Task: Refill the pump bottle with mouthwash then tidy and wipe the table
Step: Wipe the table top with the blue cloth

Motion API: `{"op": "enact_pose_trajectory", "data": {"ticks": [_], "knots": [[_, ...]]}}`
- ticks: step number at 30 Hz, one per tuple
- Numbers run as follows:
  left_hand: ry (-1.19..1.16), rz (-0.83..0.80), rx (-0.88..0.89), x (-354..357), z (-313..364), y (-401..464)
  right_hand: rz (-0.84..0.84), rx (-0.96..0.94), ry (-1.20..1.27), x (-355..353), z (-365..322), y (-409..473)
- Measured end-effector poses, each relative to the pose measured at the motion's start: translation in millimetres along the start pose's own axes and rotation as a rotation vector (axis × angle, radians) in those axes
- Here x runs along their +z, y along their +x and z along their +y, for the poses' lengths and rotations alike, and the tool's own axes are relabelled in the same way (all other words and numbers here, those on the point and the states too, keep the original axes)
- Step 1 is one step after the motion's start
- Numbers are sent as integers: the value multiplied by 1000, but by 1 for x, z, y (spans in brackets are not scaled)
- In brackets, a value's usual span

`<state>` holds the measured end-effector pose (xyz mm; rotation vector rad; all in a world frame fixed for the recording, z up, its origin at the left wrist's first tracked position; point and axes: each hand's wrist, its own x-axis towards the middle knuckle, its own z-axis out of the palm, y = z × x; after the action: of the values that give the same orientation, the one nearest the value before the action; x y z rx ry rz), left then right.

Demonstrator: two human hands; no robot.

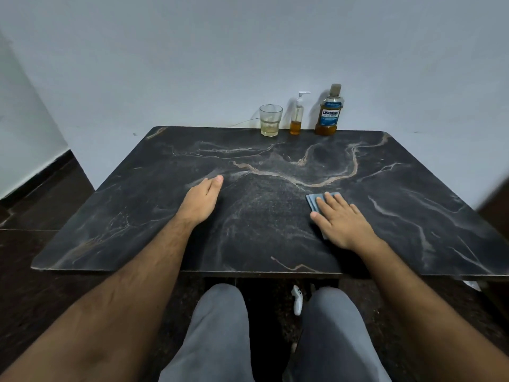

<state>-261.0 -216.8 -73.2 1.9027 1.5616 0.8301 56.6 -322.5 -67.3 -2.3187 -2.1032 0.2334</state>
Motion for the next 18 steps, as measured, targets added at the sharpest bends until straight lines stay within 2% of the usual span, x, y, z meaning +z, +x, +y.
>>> {"op": "enact_pose_trajectory", "data": {"ticks": [5, 8, 14, 16, 18], "knots": [[6, 18, 14, 5, 13, 12, 3, 38, 3, -10, -23, 71], [25, 39, 60, 7, 24, 20, -6, -55, -13, -9, -60, 88], [-120, 23, 57, 16, 48, 22, 238, -177, -37, -7, -86, 50], [-180, -15, 40, 22, 49, 22, 261, -239, 66, -16, -77, 38], [-231, -104, 14, 24, 52, 21, 207, -262, 389, -27, -71, 29]]}}
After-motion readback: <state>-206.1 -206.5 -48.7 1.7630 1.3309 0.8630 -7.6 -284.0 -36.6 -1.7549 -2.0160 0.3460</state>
